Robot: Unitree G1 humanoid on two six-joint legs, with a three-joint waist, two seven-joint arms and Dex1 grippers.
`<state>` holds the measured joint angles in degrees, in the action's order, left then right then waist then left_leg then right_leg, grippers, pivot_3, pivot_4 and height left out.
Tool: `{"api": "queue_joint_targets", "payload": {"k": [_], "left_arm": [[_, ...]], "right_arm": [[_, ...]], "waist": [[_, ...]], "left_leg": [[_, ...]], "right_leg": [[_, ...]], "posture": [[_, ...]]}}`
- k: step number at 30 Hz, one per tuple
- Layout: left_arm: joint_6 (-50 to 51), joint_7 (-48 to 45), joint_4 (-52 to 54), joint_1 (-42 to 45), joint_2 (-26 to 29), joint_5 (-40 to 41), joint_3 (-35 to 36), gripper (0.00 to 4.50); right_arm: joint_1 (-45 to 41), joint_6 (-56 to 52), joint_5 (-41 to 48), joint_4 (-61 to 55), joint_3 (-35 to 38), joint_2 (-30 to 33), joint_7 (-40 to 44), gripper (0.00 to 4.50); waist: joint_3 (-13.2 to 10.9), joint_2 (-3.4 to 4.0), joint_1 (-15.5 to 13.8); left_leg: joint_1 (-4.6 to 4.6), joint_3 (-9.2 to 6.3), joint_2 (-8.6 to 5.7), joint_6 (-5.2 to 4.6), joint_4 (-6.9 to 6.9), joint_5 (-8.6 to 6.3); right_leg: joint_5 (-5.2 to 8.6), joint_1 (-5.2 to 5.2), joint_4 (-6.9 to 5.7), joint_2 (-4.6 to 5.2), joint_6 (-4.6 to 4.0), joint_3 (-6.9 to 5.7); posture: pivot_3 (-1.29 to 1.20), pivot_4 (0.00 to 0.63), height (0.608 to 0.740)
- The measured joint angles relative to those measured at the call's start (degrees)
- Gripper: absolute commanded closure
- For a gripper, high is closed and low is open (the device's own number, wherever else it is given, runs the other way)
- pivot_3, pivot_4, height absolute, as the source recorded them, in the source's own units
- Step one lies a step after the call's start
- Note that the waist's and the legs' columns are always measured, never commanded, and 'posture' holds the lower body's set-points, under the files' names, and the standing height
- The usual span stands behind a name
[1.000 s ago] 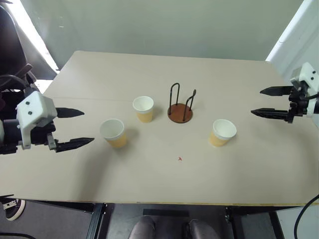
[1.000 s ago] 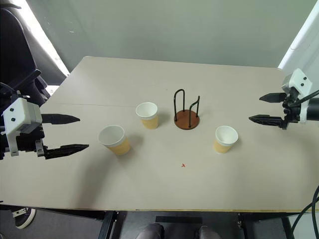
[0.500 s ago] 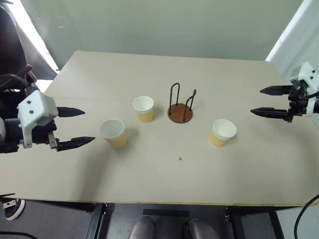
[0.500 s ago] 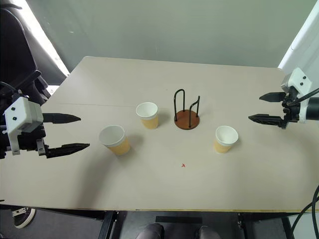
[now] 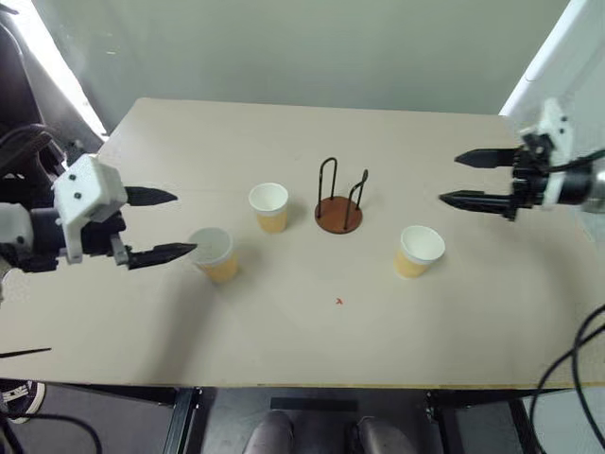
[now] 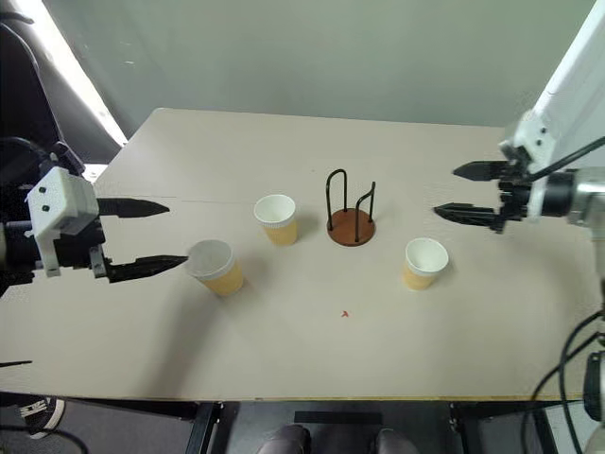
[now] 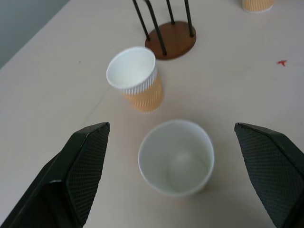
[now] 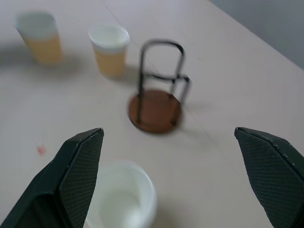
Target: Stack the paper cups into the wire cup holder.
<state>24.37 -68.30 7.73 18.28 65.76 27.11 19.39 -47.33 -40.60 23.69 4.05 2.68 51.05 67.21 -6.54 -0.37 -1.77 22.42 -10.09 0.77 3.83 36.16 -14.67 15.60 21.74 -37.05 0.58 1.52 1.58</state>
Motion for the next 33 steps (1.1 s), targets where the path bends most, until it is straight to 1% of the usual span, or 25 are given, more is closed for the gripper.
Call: {"api": "queue_joint_targets", "payload": {"k": [3,7,13,17,22,28,33], "left_arm": [[1.51,2.91,1.46,2.75,-2.34,-0.01,-3.09,0.02],[3.54,7.02,3.58,4.67,-5.21,-0.18,-5.93,0.02],[6.49,13.49,5.57,6.79,-9.58,-0.8,-8.36,0.02],[7.71,15.16,6.35,7.09,-10.24,-0.82,-8.53,0.02],[8.82,16.23,7.49,7.53,-10.63,-0.93,-8.92,0.02],[10.24,17.21,8.2,7.75,-10.62,-0.89,-8.91,0.02],[11.18,17.6,9.31,8.04,-10.62,-0.76,-8.91,0.02]], "right_arm": [[-1.74,-8.14,-0.16,-1.7,-1.85,-5.67,-7.63,0.0],[-1.75,-15.46,0.48,-3.61,-3.29,-10.17,-13.05,0.0],[-1.74,-21.03,0.77,-4.04,-3.95,-16.74,-20.28,0.0],[-1.78,-21.17,0.76,-3.41,-4.01,-19.45,-23.11,0.0],[-3.14,-17.34,-1.18,4.72,-4.37,-25.94,-26.85,0.0],[-4.17,-13.19,-3.07,10.65,-5.49,-29.3,-28.18,0.0],[-7.13,-8.7,-4.16,16.07,-5.45,-32.19,-29.12,0.0]], "waist": [[0.0,-0.01,0.04],[0.0,-0.01,-0.23],[0.0,-0.01,-0.23],[0.01,-0.02,-0.25],[0.01,-0.02,-0.22],[0.01,-0.02,-0.26],[0.01,-0.02,-0.27]], "left_leg": [[0.02,-0.03,0.01,0.03,0.0,0.02],[0.19,-0.06,0.01,0.05,-0.01,0.03],[0.25,-0.04,0.01,0.1,0.03,0.06],[0.24,-0.07,0.03,0.14,0.03,0.08],[0.19,-0.07,0.03,0.23,0.03,0.13],[0.24,-0.07,0.04,0.24,0.0,0.13],[0.26,-0.08,0.05,0.25,-0.01,0.13]], "right_leg": [[0.0,0.03,0.0,0.0,0.0,0.0],[0.0,0.13,0.0,-0.02,0.0,-0.04],[-0.03,0.22,-0.02,-0.03,0.03,-0.02],[-0.03,0.22,-0.02,-0.09,0.03,-0.02],[-0.04,0.33,-0.02,-0.13,0.01,0.02],[-0.04,0.35,-0.1,-0.15,-0.01,0.02],[-0.06,0.37,-0.11,-0.17,-0.03,0.02]], "posture": [[0.0,0.15,0.74],[0.0,0.15,0.74],[0.0,0.15,0.74],[0.0,0.15,0.74],[0.0,0.15,0.74],[0.0,0.15,0.74],[0.0,0.15,0.74]]}}
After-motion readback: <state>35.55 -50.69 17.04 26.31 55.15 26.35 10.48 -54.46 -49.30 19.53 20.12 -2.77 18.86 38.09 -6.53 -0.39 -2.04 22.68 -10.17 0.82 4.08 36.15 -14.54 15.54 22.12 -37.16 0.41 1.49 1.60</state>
